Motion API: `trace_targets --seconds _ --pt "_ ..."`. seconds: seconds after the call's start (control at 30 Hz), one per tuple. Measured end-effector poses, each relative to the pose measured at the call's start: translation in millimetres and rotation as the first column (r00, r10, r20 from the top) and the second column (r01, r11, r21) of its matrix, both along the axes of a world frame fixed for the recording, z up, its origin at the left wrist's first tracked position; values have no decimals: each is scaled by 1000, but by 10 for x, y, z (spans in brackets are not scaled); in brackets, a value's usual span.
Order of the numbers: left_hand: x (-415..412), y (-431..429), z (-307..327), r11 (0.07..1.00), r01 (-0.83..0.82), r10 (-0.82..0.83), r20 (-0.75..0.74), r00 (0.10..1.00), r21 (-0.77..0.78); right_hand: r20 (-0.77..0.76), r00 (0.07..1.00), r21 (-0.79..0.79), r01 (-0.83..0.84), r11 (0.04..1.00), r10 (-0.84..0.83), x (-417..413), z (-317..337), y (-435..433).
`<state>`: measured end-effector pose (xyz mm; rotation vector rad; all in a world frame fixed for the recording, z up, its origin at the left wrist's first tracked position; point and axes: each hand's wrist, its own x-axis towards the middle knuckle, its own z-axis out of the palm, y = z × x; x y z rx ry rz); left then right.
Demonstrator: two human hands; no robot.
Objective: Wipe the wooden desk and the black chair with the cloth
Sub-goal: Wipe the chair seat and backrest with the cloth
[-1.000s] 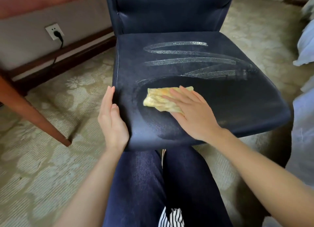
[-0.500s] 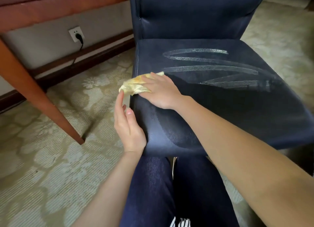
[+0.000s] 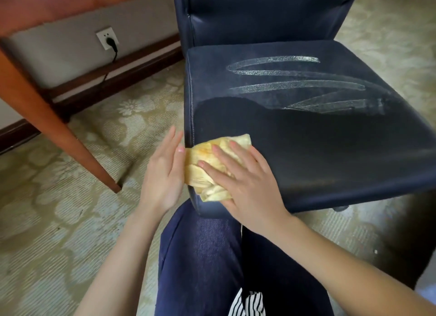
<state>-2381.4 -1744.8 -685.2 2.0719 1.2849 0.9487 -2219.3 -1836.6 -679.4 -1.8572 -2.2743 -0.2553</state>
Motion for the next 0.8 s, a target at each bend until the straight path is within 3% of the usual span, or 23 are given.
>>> trace_targets --seconds 0.2,0.33,0.47,0.8 --pt "114 92 85 961 243 -267 -212 940 -132 26 1000 135 -18 991 14 135 -271 -446" --pt "194 110 131 961 274 -264 -406 875 -34 -35 999 180 -25 983 32 235 -427 -741" --pt "191 107 204 939 342 -332 -377 865 -43 -180 984 104 3 995 16 288 -333 -824" --pt "87 233 281 878 451 -479 -298 826 -160 -281 948 -110 123 986 -150 339 232 103"
